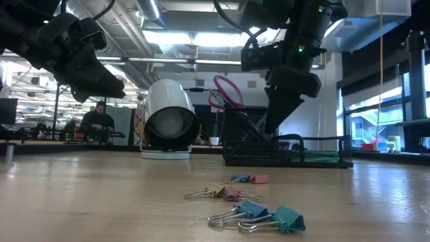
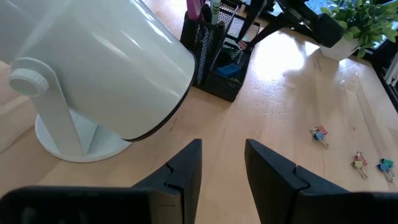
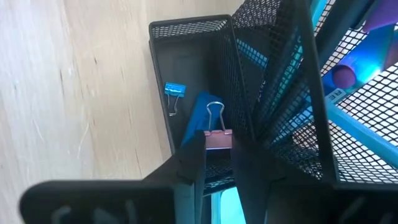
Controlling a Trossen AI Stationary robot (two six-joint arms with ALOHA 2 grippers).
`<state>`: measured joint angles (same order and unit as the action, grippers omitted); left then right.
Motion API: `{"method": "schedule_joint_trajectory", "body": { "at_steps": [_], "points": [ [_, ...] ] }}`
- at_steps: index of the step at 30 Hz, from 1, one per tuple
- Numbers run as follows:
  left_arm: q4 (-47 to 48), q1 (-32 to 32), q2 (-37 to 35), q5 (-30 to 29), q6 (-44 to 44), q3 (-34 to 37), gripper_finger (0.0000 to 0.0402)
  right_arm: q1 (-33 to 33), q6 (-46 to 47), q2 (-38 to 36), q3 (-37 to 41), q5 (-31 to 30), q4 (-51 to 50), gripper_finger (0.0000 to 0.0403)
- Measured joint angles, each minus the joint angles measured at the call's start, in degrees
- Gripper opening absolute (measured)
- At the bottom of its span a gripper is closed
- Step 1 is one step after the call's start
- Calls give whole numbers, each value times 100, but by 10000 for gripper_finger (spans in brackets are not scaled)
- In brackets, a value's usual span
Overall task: Pick and place office supplies into organizer
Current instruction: Put the pink binder clip into the black desk organizer
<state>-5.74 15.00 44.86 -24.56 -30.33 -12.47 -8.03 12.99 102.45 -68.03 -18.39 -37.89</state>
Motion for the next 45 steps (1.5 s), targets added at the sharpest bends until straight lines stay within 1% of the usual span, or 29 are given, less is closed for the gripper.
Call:
{"method": "schedule_joint_trajectory", "body": {
  "at_steps": [21, 34, 38, 39, 41, 45],
  "points": [
    [-2, 0, 0, -4, 0, 1, 116, 0, 37, 0, 0, 0, -2, 73],
    [-2, 0, 0, -4, 0, 1, 116, 0, 44, 2, 0, 0, -1, 114],
    [0, 0, 0, -4, 0, 2, 116, -3, 126, 2, -3, 16, 4, 119],
    [-2, 0, 0, -4, 1, 1, 116, -4, 184, 5, -27, 77, -4, 119],
    [-2, 0, 0, -4, 0, 2, 116, -21, 109, 9, -125, 407, 39, 119],
    [-2, -1, 0, -4, -2, 2, 116, -159, -598, 9, -306, 1230, 107, 119]
  ]
}}
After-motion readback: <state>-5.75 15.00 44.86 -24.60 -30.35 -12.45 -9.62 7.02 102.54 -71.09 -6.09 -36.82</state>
